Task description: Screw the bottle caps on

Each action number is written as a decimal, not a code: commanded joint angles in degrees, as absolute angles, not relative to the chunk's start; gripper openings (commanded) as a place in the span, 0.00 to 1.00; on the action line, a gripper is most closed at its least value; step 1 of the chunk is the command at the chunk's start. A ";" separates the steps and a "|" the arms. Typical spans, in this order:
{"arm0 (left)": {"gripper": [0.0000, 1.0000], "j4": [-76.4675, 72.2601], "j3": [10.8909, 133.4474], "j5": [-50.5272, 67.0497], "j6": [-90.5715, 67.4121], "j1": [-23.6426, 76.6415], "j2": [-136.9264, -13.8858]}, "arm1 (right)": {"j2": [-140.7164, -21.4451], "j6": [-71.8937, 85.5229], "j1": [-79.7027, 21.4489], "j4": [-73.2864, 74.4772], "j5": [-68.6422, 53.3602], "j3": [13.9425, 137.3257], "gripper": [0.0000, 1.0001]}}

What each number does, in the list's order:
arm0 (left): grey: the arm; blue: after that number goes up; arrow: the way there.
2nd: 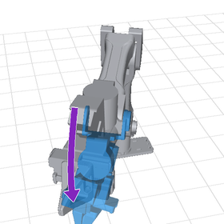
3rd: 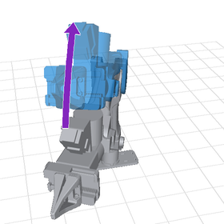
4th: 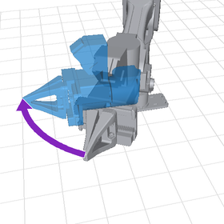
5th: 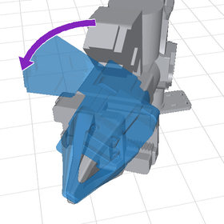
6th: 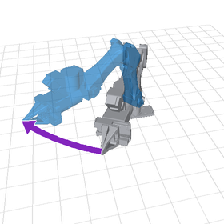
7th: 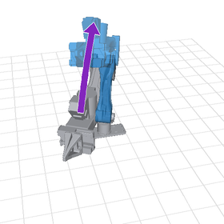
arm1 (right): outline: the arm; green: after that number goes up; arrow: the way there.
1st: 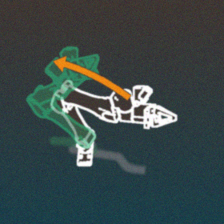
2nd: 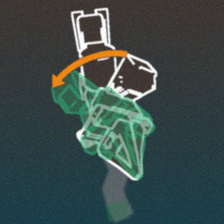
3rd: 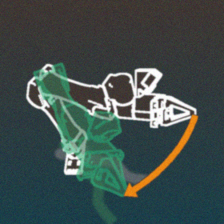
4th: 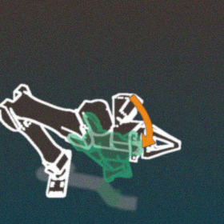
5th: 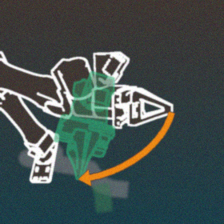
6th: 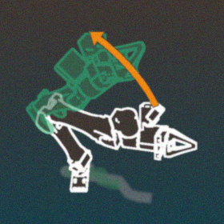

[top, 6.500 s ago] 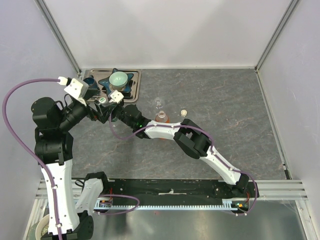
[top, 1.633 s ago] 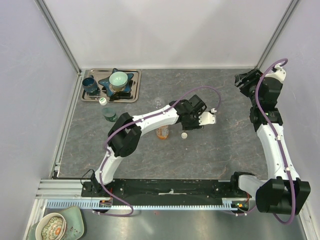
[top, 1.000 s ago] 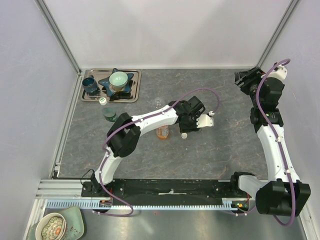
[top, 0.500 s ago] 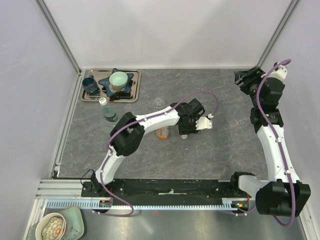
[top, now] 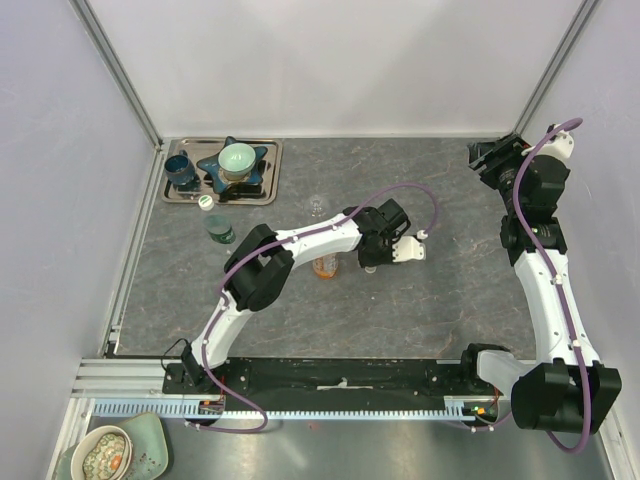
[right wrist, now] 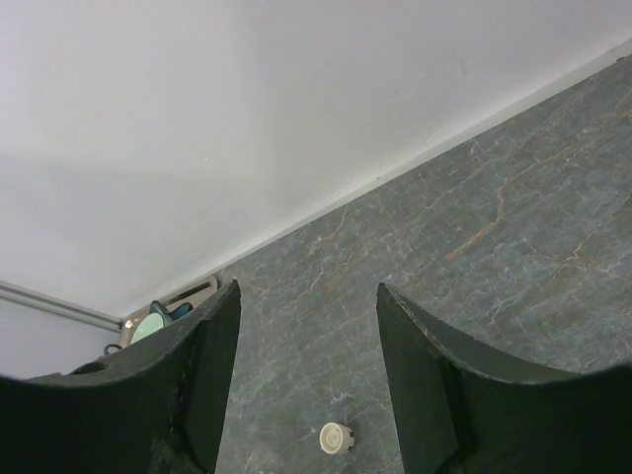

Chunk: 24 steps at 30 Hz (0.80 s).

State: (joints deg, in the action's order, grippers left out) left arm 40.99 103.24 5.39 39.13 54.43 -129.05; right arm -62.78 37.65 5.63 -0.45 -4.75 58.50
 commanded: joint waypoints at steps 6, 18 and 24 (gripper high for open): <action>0.02 41.22 105.56 8.17 38.94 54.32 -129.12 | -62.14 38.93 5.71 -3.51 -6.50 59.24 0.64; 0.02 44.21 112.50 10.72 28.84 55.11 -114.98 | -59.24 38.14 5.71 -6.50 -8.52 59.94 0.66; 0.02 44.39 116.36 13.09 22.08 53.62 -98.90 | -57.22 39.02 5.71 -10.28 -12.91 60.29 0.69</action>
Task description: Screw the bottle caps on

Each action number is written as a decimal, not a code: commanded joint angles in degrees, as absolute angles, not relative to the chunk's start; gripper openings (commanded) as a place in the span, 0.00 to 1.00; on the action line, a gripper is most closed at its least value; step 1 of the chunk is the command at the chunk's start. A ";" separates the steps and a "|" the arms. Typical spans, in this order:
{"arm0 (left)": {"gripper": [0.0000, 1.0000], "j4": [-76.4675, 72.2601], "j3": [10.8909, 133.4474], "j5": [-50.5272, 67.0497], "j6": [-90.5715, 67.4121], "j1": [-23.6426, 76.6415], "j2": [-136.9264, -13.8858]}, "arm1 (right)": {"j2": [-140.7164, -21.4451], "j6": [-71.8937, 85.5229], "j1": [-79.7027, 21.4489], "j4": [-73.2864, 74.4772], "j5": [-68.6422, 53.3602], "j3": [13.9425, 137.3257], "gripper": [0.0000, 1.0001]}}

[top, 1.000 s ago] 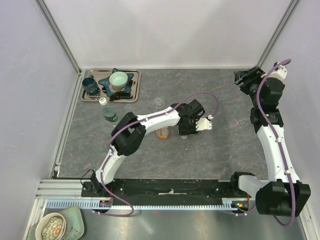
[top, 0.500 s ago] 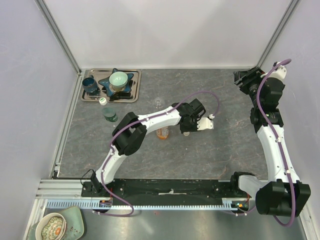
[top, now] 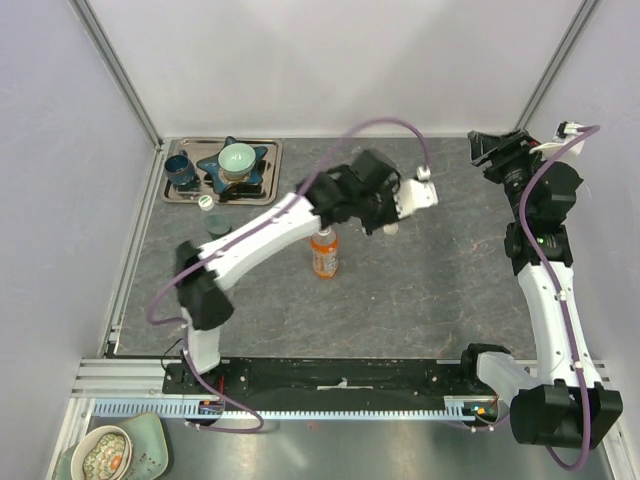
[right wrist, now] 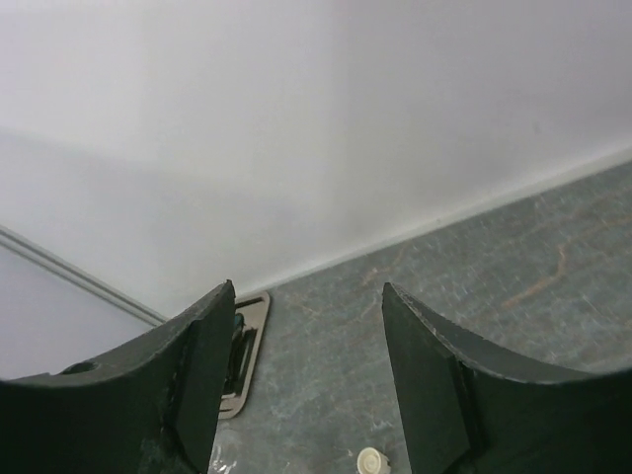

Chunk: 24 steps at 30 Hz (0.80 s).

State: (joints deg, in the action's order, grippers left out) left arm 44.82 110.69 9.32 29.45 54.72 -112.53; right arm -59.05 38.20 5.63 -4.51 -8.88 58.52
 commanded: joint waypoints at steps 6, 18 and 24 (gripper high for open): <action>0.02 29.74 107.98 36.36 -2.65 37.91 -80.80 | -58.62 40.86 5.71 -20.90 -32.28 61.79 0.75; 0.02 5.46 84.56 59.85 -33.46 27.42 -66.62 | -56.70 30.54 -20.81 -41.88 -57.31 58.88 0.86; 0.02 -2.89 82.18 68.19 -41.47 27.33 -68.29 | -51.25 16.97 -26.45 -30.15 -54.93 60.03 0.86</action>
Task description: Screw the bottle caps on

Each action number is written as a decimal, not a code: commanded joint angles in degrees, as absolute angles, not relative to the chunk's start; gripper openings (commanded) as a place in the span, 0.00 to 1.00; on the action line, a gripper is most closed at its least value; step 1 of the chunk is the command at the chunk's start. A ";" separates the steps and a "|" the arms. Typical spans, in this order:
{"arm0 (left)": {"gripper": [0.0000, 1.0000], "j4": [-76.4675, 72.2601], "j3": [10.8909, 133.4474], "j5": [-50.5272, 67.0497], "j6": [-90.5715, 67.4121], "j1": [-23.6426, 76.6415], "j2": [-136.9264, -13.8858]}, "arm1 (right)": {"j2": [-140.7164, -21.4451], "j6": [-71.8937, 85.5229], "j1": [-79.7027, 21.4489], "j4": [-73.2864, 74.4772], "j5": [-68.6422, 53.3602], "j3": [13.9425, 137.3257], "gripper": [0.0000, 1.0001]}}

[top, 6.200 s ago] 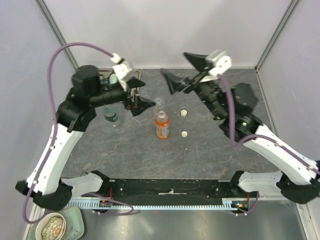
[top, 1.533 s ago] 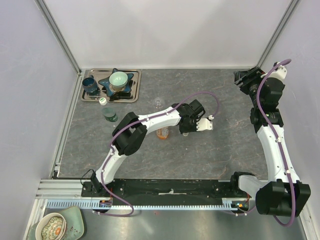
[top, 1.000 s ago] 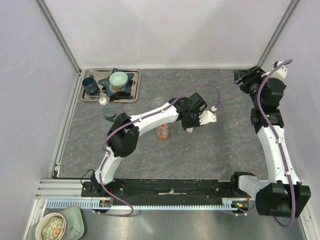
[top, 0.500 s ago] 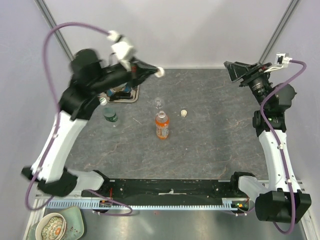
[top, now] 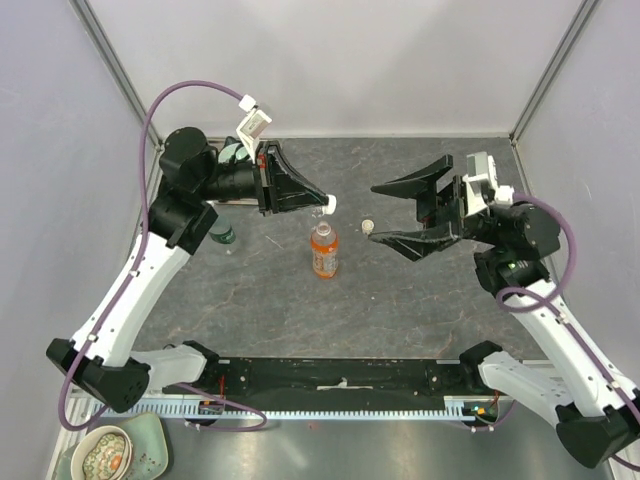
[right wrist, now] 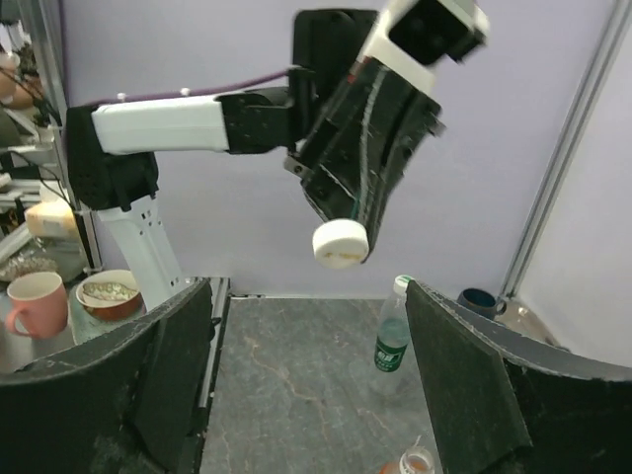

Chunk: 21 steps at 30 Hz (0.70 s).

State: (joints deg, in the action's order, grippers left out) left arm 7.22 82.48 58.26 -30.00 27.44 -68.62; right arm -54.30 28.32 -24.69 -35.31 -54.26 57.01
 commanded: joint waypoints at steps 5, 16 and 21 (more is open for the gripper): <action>0.03 -7.99 82.44 72.68 -47.18 28.39 -70.22 | -50.54 9.68 -29.61 -29.89 -49.59 59.07 0.85; 0.02 -12.21 86.83 72.25 -52.64 33.05 -73.91 | -54.05 -13.69 -46.12 -21.28 -35.26 61.16 0.79; 0.02 -14.50 88.07 72.25 -54.75 32.96 -75.50 | -54.14 -18.10 -48.87 -19.77 -31.91 61.26 0.77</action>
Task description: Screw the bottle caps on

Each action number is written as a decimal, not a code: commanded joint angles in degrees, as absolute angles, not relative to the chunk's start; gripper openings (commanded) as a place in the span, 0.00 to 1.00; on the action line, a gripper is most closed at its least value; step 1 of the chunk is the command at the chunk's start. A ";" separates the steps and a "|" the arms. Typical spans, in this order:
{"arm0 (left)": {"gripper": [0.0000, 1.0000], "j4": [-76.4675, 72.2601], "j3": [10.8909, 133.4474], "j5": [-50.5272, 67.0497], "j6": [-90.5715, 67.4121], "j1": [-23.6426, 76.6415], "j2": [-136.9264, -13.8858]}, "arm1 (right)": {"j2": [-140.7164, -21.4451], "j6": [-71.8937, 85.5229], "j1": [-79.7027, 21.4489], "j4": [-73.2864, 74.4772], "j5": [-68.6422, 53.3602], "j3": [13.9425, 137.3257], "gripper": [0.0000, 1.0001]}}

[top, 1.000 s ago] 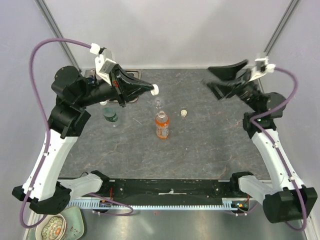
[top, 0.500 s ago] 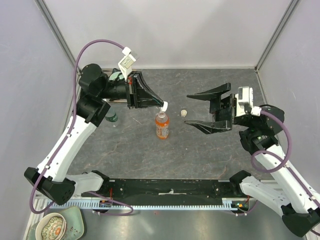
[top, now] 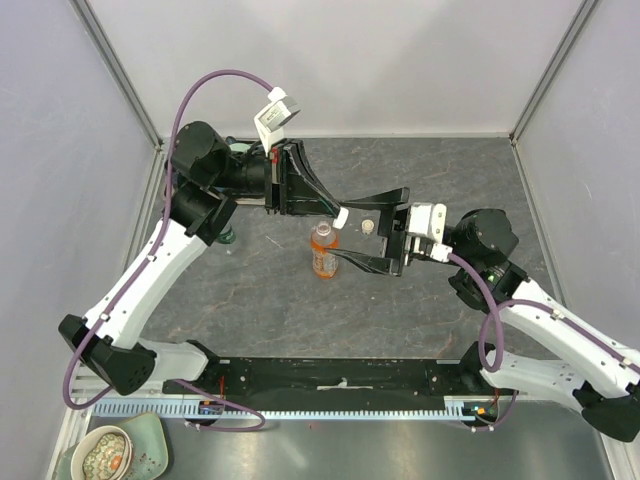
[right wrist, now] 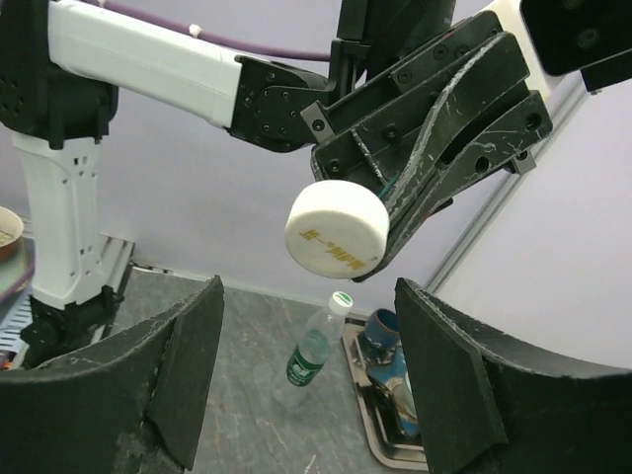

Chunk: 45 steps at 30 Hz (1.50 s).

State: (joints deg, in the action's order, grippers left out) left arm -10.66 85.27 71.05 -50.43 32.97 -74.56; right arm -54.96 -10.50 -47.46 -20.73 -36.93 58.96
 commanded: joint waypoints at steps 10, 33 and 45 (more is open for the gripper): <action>0.02 -16.17 86.92 72.07 -55.63 32.87 -75.41 | -50.98 -18.72 -49.57 -23.73 -25.75 58.18 0.72; 0.02 -16.87 85.96 70.14 -55.81 32.08 -75.32 | -52.12 -16.00 -51.94 -27.24 -26.28 58.89 0.60; 0.02 -17.05 87.19 69.87 -55.90 31.73 -75.85 | -53.53 -15.03 -53.35 -31.99 -22.15 57.30 0.43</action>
